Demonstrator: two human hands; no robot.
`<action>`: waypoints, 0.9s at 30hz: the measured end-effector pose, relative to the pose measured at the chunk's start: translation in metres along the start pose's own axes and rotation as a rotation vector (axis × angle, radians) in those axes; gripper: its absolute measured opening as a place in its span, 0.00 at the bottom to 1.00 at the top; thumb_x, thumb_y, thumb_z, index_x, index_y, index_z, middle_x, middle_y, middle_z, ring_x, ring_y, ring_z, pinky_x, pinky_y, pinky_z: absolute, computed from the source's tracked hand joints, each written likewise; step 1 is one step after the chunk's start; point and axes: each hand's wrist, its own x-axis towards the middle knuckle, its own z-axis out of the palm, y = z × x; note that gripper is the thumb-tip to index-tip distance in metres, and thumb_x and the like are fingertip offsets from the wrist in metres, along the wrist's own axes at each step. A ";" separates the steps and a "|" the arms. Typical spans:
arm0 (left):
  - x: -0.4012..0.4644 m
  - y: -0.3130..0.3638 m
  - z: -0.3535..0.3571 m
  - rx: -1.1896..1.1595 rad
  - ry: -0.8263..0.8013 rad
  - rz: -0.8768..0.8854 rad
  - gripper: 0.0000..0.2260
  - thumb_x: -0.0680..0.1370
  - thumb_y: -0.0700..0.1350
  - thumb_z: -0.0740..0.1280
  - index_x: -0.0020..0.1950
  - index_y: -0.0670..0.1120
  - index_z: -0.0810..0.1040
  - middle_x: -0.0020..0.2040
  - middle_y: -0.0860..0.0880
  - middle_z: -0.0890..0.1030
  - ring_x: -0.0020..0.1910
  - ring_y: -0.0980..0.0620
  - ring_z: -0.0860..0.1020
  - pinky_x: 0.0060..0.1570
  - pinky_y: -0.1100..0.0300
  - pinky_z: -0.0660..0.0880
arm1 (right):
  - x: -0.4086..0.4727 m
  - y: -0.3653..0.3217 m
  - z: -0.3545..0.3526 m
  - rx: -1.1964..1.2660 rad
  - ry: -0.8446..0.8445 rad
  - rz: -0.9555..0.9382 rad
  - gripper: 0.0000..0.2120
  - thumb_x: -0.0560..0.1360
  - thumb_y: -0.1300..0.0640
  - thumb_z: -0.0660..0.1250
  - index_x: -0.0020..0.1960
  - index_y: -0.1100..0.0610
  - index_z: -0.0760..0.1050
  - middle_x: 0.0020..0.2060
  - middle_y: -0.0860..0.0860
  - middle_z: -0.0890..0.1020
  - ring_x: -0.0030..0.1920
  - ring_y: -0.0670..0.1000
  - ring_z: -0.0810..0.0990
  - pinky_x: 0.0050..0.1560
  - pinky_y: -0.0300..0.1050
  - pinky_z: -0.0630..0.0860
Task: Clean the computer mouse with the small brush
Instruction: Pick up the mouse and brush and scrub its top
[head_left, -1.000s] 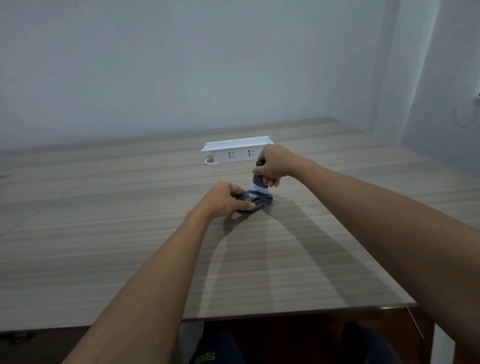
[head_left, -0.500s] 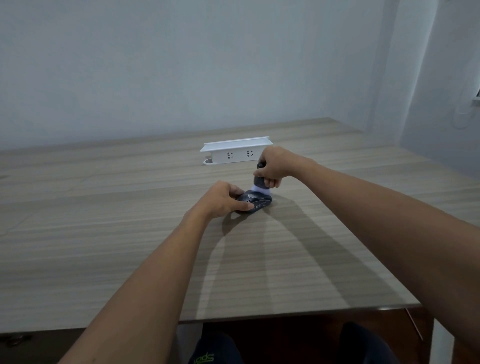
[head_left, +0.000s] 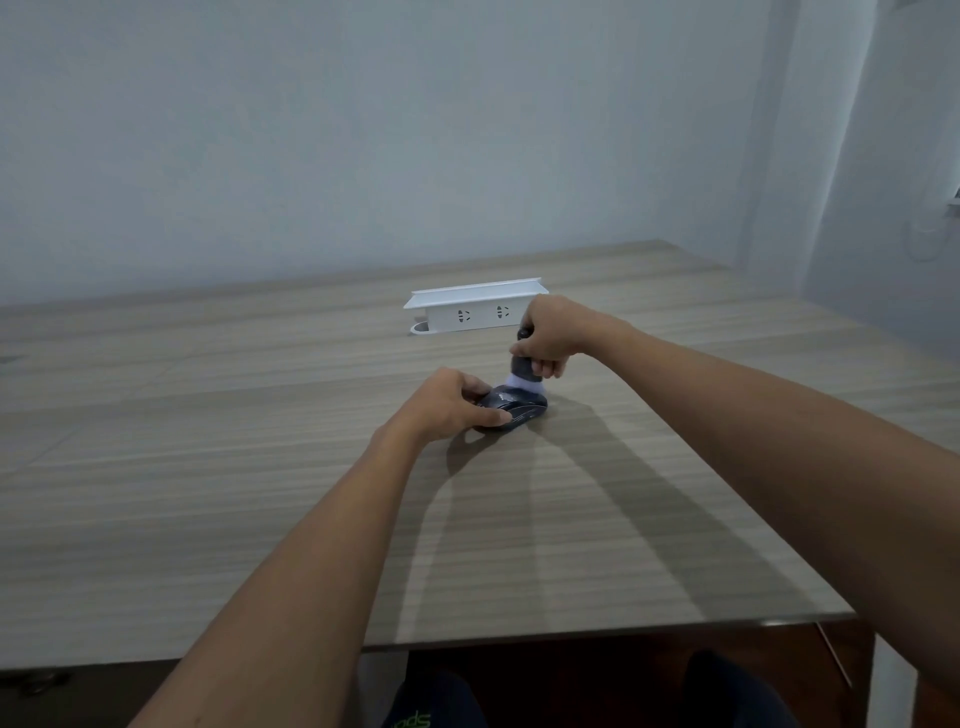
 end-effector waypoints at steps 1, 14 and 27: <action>0.000 -0.001 0.000 -0.005 -0.003 -0.001 0.19 0.70 0.48 0.79 0.58 0.44 0.85 0.48 0.48 0.87 0.51 0.48 0.84 0.60 0.49 0.79 | -0.001 0.005 0.000 -0.036 -0.001 0.020 0.11 0.80 0.60 0.65 0.47 0.68 0.78 0.33 0.59 0.85 0.25 0.52 0.83 0.35 0.47 0.84; 0.000 0.002 0.001 -0.018 0.010 0.001 0.15 0.71 0.45 0.79 0.56 0.43 0.86 0.50 0.44 0.87 0.48 0.49 0.83 0.56 0.54 0.78 | -0.011 0.002 -0.007 0.217 -0.033 -0.036 0.09 0.79 0.60 0.67 0.45 0.65 0.80 0.32 0.58 0.83 0.26 0.51 0.80 0.25 0.40 0.77; 0.005 0.001 0.006 0.054 0.027 0.010 0.13 0.72 0.46 0.78 0.53 0.42 0.86 0.45 0.45 0.87 0.41 0.51 0.81 0.48 0.56 0.77 | -0.024 0.016 -0.011 0.110 0.041 0.076 0.08 0.78 0.64 0.62 0.48 0.69 0.76 0.32 0.59 0.84 0.23 0.51 0.80 0.26 0.44 0.81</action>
